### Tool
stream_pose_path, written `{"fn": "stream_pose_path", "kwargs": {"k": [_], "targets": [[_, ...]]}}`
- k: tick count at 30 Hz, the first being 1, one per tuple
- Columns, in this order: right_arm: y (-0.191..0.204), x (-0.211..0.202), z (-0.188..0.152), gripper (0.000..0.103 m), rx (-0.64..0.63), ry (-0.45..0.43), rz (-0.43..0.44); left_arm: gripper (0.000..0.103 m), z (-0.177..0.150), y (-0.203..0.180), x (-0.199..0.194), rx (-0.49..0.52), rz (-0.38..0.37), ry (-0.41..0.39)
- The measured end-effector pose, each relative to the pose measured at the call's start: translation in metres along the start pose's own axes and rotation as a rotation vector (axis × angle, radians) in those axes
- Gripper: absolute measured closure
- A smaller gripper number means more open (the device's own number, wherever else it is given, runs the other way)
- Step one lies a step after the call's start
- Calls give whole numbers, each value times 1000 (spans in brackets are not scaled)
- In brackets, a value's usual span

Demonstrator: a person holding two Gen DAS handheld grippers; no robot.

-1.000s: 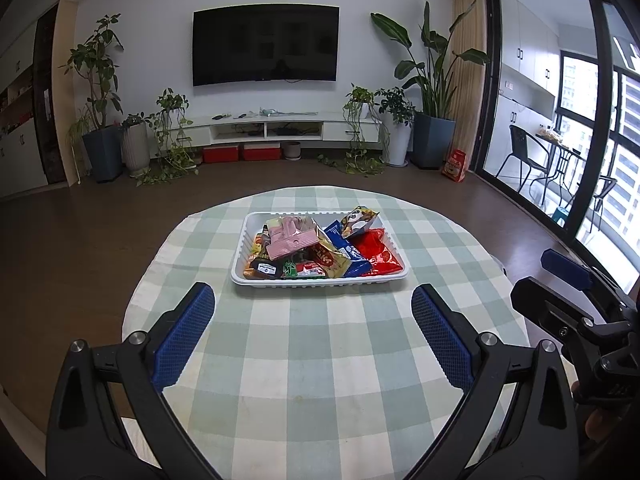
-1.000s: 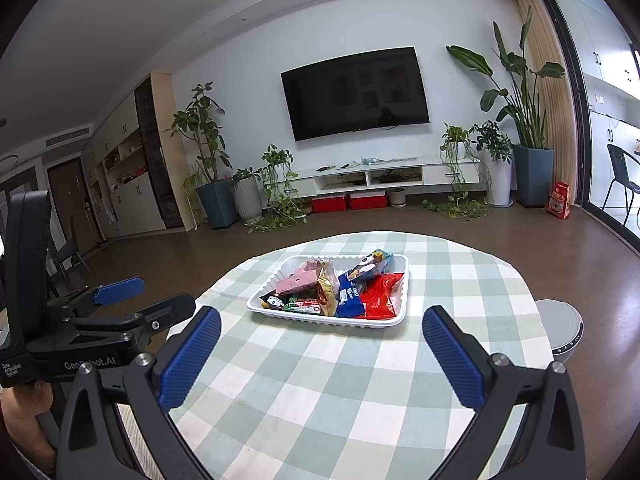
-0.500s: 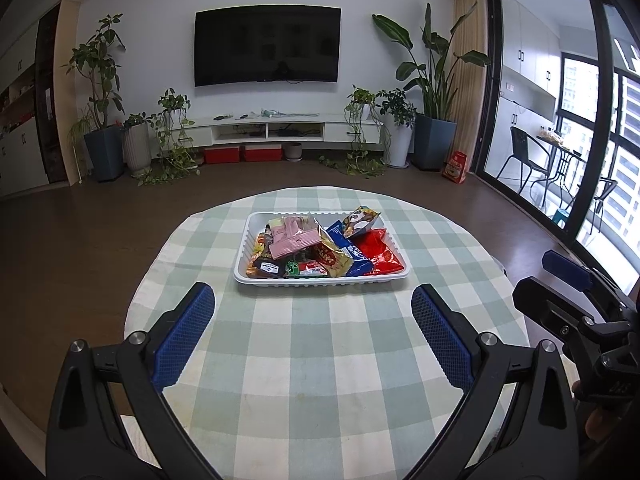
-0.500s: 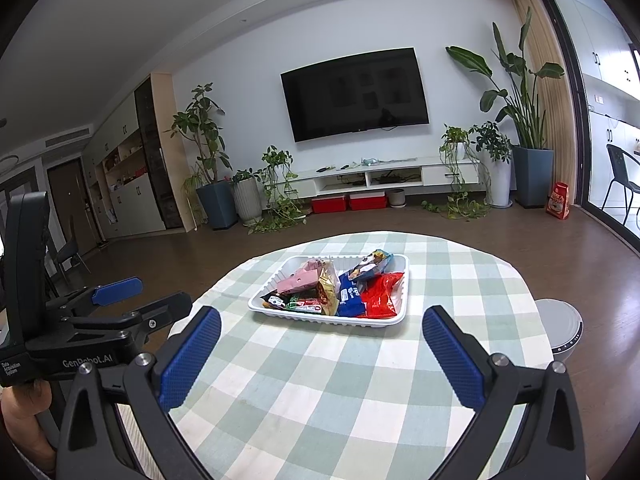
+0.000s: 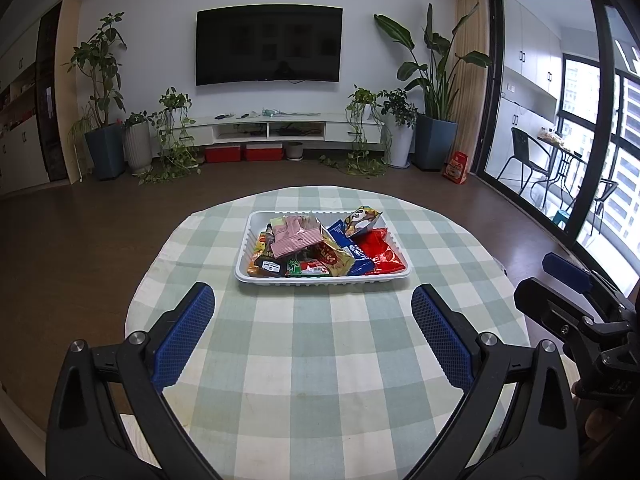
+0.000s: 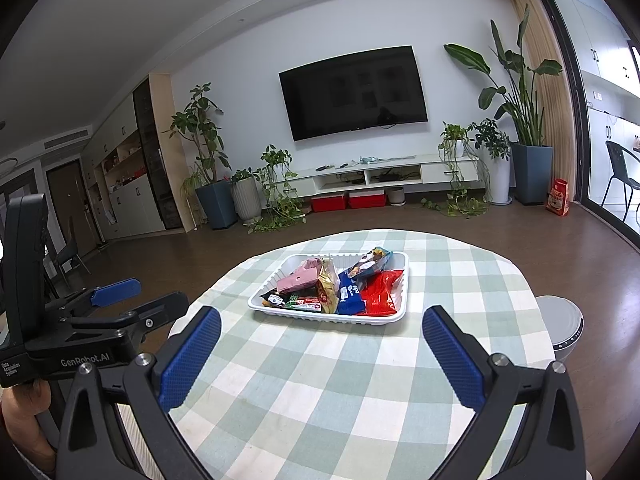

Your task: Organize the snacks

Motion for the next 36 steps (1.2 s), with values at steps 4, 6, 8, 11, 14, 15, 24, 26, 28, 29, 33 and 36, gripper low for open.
{"fn": "stream_pose_path", "kwargs": {"k": [4, 6, 8, 11, 14, 15, 24, 26, 28, 29, 33, 36], "targets": [[-1, 0, 0, 0, 1, 1, 0, 3, 0, 0, 0, 0, -1, 0], [0, 0, 0, 0, 1, 1, 0, 3, 0, 1, -1, -1, 0, 0], [-1, 0, 0, 0, 2, 2, -2, 3, -1, 1, -1, -1, -1, 2], [-1, 1, 0, 0, 3, 2, 0, 3, 0, 0, 0, -2, 0, 0], [-1, 0, 0, 0, 2, 1, -3, 3, -1, 1, -2, -1, 1, 0], [-1, 1, 0, 0, 3, 3, 0, 3, 0, 1, -1, -1, 0, 1], [0, 0, -3, 0, 5, 7, -1, 3, -1, 2, -1, 0, 0, 3], [0, 0, -2, 0, 5, 7, -1, 3, -3, 4, -2, 5, 5, 4], [0, 0, -2, 0, 4, 7, 1, 3, -4, 4, -5, 12, 1, -1], [0, 0, -2, 0, 4, 7, 1, 3, -4, 7, -3, 14, 16, -9], [1, 0, -4, 0, 0, 8, 3, 3, 1, 4, -12, 62, 65, -75], [2, 2, -8, 0, 3, 9, 8, 3, 5, -1, -22, 73, 57, -119]]}}
Point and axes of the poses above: each gripper's, at about its wrist camera, not at the fingertips, and x roughly the way its jaws point, y to its left, z to its top, the point moved 10 cm from there along x, roughly the way its jaws point, and after that the axes turned 10 degrees about z, right-handed, at the moved point
